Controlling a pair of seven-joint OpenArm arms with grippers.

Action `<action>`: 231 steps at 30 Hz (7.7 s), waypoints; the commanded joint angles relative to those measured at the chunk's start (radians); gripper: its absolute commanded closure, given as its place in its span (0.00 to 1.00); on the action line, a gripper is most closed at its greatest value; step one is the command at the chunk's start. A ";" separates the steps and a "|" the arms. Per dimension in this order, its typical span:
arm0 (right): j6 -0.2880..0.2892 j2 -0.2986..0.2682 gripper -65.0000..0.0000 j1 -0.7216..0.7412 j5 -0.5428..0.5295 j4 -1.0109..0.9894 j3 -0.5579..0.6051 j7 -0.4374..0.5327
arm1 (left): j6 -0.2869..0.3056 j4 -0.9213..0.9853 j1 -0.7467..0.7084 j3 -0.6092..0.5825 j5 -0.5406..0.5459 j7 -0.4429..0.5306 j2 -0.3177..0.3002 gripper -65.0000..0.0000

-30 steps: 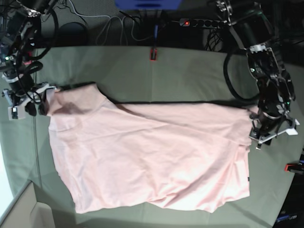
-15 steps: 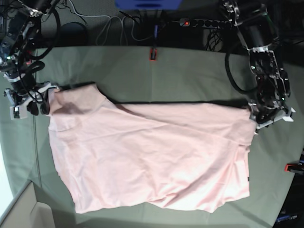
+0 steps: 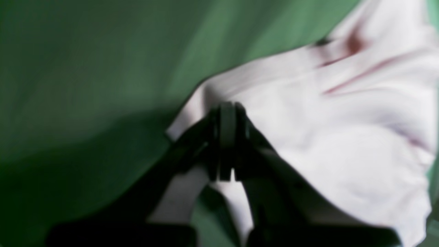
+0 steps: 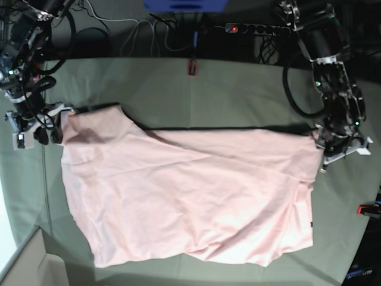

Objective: Layout the t-shirt on the table in an organized manner, then fold the t-shirt properly
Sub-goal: 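Pull the t-shirt corner outward with the left gripper to smooth it, then hold the t-shirt corners with both grippers, keeping it taut, then release the corner and lower the left gripper onto the shirt body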

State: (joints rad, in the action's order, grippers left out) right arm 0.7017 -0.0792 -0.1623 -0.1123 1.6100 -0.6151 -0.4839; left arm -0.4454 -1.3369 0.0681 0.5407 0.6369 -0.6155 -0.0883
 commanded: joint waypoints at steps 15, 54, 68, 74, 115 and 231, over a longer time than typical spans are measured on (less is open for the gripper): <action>-0.004 0.005 0.64 0.007 -0.016 0.017 0.001 0.027 | -0.005 -0.123 -0.021 0.003 0.001 0.015 -0.009 0.64; -0.004 0.000 0.64 0.017 -0.016 -0.060 -0.002 0.027 | -0.003 -0.353 -0.143 0.008 0.039 0.021 0.026 1.00; -0.004 0.003 0.64 0.007 -0.016 -0.060 -0.002 0.027 | -0.002 -0.250 -0.305 0.009 0.039 0.021 0.057 1.00; -0.004 0.002 0.64 0.007 -0.016 -0.058 -0.006 0.027 | -0.002 -0.246 -0.304 -0.020 0.041 -0.033 0.025 0.88; -0.004 -0.014 0.64 0.022 -0.016 -0.060 -0.001 0.027 | 0.168 0.064 -0.046 0.081 -0.058 -0.119 -0.057 0.42; -0.004 -0.014 0.64 0.014 -0.014 -0.058 -0.002 0.027 | 1.020 -0.020 0.163 -0.792 -0.455 -0.346 -0.344 0.28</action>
State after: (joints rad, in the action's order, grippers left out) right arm 0.7021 -0.0807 -0.1562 -0.1097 1.5352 -0.6151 -0.4850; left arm 0.5770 -1.3430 0.2081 -0.2581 0.1799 -0.9688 -0.4206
